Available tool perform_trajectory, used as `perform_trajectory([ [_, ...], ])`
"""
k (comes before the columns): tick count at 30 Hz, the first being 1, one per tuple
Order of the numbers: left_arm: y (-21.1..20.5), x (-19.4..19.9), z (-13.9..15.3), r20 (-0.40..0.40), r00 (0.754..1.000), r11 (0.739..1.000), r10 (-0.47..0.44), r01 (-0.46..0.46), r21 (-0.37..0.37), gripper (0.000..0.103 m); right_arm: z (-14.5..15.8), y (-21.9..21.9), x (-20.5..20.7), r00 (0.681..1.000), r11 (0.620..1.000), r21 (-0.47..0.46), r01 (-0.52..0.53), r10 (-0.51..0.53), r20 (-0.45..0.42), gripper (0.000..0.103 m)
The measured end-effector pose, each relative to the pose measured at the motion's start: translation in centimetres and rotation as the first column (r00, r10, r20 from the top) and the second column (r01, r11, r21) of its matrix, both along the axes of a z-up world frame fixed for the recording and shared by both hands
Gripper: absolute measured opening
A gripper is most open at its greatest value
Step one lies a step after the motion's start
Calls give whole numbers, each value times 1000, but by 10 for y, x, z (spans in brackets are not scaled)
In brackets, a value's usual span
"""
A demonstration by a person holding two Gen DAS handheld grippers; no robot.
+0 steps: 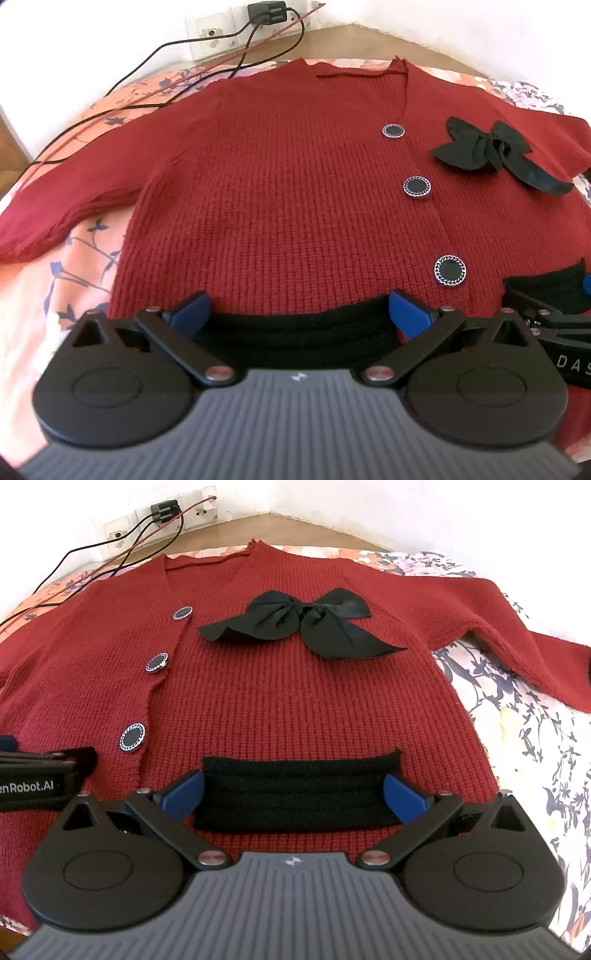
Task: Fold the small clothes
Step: 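Position both grippers over the red cardigan's hem and sleeve cuff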
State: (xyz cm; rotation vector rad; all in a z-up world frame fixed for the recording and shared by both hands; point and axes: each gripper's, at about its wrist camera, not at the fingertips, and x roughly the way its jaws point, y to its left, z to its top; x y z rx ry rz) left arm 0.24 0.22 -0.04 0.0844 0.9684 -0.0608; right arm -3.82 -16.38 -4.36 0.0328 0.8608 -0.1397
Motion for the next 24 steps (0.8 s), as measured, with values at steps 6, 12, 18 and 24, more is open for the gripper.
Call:
perform_trajectory([
  [6, -1, -2, 1, 14, 1000, 1000, -7, 7, 9, 103, 3, -4, 3, 1000, 999, 30, -17, 17, -19, 103],
  [12, 3, -1, 5, 13, 1000, 1000, 11, -11, -20, 103, 9, -11, 4, 998, 996, 68, -49, 51, -27, 103],
  [18, 4, 2, 13, 15, 1000, 999, 25, -24, -24, 103, 23, -19, 3, 998, 993, 95, -65, 64, 12, 103],
  [24, 5, 4, 23, 27, 999, 999, 41, -40, -32, 103, 34, -25, 0, 996, 989, 121, -80, 75, 45, 103],
])
